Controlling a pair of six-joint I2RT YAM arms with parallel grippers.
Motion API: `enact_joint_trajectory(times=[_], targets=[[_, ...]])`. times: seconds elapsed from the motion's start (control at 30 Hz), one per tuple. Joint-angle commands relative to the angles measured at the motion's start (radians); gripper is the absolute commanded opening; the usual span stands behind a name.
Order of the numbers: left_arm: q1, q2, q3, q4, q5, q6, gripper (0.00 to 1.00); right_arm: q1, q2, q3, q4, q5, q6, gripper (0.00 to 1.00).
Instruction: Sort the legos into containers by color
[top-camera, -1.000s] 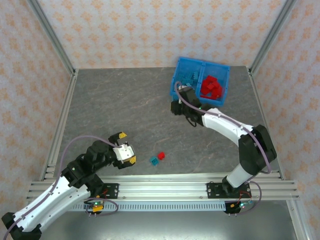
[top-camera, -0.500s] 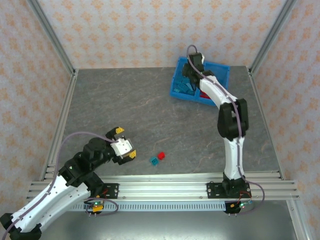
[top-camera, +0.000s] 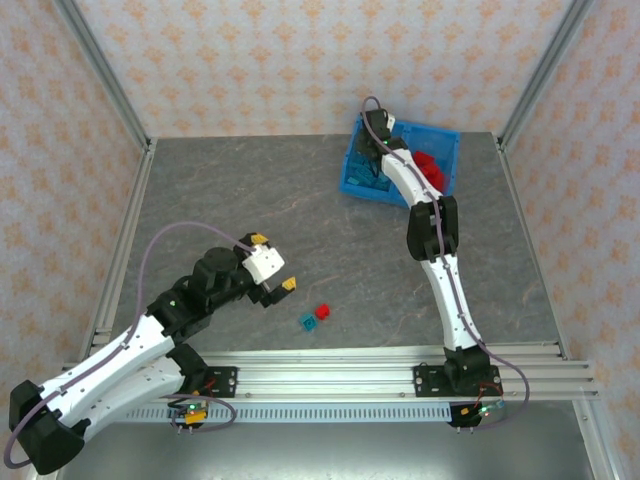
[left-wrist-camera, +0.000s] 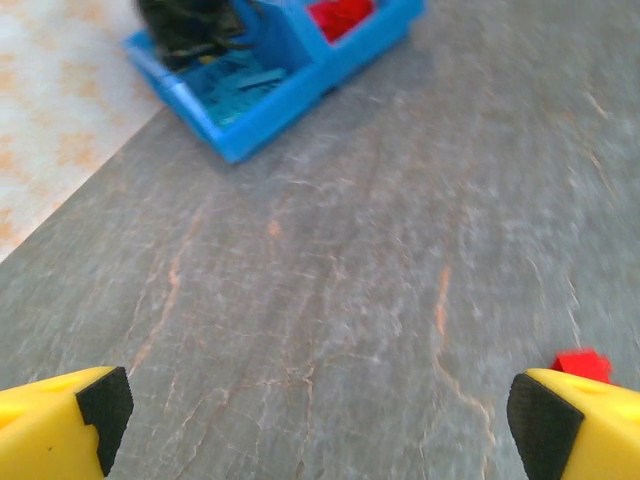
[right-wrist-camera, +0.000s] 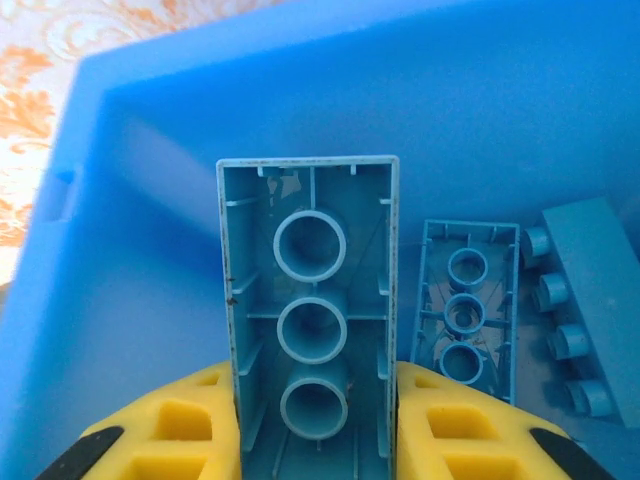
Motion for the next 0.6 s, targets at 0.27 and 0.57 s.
enact_joint_trajectory(times=[0.27,0.57], targets=[[0.007,0.172,0.288,-0.295,-0.429,-0.407,1.00,-0.008,-0.137,0.026,-0.058,-0.038,-0.030,0.54],[-0.038,0.425,0.420,-0.338,-0.239,-0.741,0.99,0.005,-0.535,-0.467,-0.003,-0.171,-0.074,0.55]])
